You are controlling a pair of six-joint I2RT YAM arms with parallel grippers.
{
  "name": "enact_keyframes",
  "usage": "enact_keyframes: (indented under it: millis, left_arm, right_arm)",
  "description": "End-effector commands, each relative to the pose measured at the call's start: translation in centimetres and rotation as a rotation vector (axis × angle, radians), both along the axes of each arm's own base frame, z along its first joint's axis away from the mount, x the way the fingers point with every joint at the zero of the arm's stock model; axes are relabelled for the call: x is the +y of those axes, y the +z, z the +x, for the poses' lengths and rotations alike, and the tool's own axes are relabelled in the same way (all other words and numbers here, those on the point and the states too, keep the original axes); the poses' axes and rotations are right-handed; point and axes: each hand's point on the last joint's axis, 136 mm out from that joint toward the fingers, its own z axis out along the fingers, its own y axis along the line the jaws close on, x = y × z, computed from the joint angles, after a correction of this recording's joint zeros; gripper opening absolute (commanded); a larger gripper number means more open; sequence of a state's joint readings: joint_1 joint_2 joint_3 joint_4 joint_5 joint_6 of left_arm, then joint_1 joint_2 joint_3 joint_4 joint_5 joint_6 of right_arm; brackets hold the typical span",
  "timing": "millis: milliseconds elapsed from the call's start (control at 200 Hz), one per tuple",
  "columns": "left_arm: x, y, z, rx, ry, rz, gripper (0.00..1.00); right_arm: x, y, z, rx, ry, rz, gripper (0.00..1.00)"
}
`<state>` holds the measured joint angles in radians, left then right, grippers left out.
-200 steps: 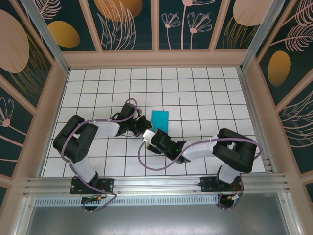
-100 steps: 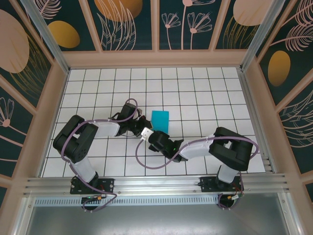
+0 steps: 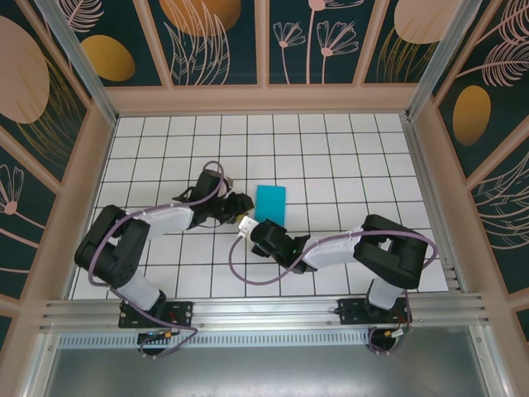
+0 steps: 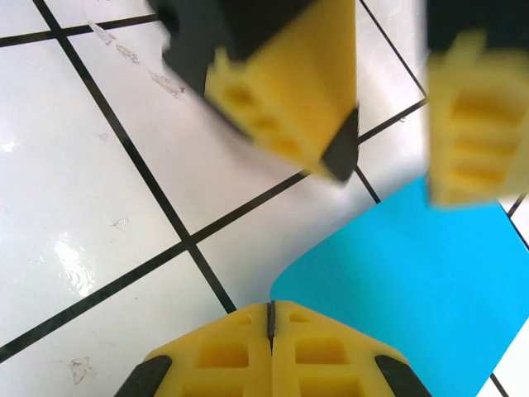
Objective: Fold a paper plane with a square sheet of paper (fold left side to right side)
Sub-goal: Third fold the triangle at the center of the table.
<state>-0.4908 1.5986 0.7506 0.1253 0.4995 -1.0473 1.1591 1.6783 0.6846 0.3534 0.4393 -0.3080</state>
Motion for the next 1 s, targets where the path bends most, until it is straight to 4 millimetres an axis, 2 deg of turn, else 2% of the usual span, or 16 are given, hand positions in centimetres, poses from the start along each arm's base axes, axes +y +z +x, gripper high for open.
enact_keyframes:
  millis: [0, 140, 260, 275, 300, 315, 355, 505, 706, 991]
  left_arm:
    - [2.1, 0.5, 0.4, -0.018, 0.015, 0.047, 0.40]
    - [0.6, 1.6, 1.8, -0.055, -0.052, 0.005, 0.36]
    - [-1.2, 2.4, 3.9, -0.082, -0.092, -0.031, 0.31]
    - [-1.6, 3.0, 4.3, -0.098, -0.098, -0.039, 0.31]
    - [-1.9, 1.8, 4.3, -0.070, -0.109, -0.033, 0.31]
    - [-2.4, 2.7, 5.0, -0.092, -0.118, -0.047, 0.31]
    - [-3.3, 2.8, 5.4, -0.092, -0.141, -0.057, 0.30]
    - [-5.6, 1.3, 6.5, -0.075, -0.190, -0.042, 0.29]
    - [-7.5, -1.0, 7.2, -0.046, -0.226, -0.019, 0.28]
    - [-7.2, -5.3, 7.0, 0.010, -0.225, 0.078, 0.27]
  right_arm:
    - [-0.4, 0.3, -0.2, 0.026, -0.007, 0.019, 0.00]
    - [-0.6, 0.0, -0.2, 0.042, -0.012, 0.028, 0.00]
    - [-0.5, -0.2, -0.2, 0.053, -0.019, 0.036, 0.00]
    - [-0.5, -0.3, -0.3, 0.055, -0.020, 0.035, 0.00]
    - [-0.5, -0.3, -0.3, 0.057, -0.022, 0.037, 0.00]
    - [-0.5, -0.3, -0.3, 0.058, -0.023, 0.037, 0.00]
    - [-0.5, -0.3, -0.3, 0.060, -0.024, 0.039, 0.00]
    - [-0.7, -0.6, -0.3, 0.069, -0.030, 0.038, 0.00]
    - [-0.4, -0.7, -0.3, 0.076, -0.024, 0.040, 0.00]
    - [-0.1, -0.7, -0.4, 0.112, -0.018, 0.062, 0.00]
